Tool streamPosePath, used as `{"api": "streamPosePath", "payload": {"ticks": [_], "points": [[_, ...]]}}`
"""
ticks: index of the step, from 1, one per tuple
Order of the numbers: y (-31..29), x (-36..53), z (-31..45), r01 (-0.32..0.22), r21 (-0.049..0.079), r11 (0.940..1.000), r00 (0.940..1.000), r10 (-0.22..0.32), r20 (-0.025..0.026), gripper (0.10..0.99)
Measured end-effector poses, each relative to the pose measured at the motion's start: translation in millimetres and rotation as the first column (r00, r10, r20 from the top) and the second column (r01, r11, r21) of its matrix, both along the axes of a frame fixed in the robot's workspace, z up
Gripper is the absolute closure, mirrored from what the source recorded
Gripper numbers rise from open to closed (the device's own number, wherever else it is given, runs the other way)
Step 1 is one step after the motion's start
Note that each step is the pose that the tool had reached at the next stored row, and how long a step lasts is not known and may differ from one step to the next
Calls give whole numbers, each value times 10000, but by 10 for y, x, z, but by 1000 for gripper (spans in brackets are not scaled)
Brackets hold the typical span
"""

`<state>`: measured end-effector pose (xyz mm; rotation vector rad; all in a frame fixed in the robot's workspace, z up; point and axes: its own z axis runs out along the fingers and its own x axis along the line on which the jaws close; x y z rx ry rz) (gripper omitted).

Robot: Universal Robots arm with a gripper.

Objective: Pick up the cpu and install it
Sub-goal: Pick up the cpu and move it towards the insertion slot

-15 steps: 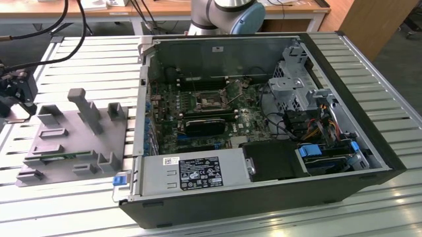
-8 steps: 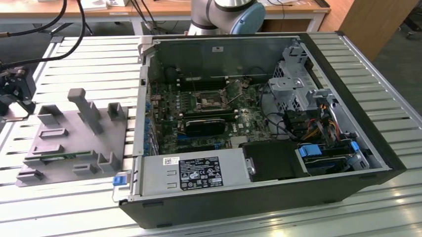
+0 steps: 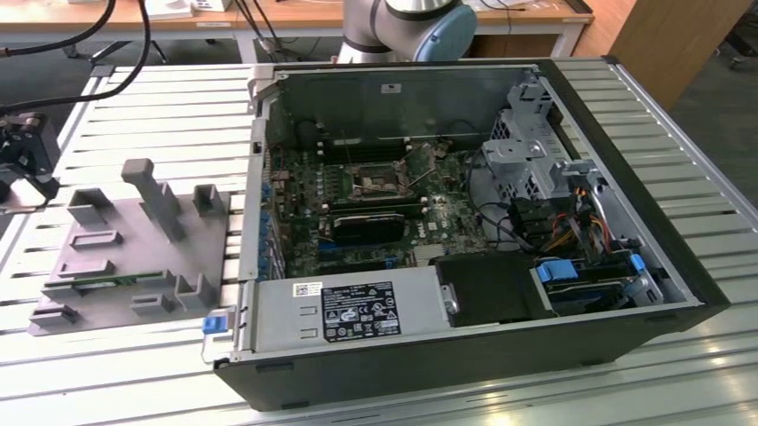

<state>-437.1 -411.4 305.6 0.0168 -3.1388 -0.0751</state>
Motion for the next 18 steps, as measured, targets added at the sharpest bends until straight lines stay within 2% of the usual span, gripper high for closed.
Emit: {"api": "streamPosePath", "payload": {"ticks": [9, 18], "points": [[1, 0, 94, 1, -1, 10000, 10000, -1, -1, 557], [3, 0, 232, 0, -1, 10000, 10000, 0, -1, 557]]}}
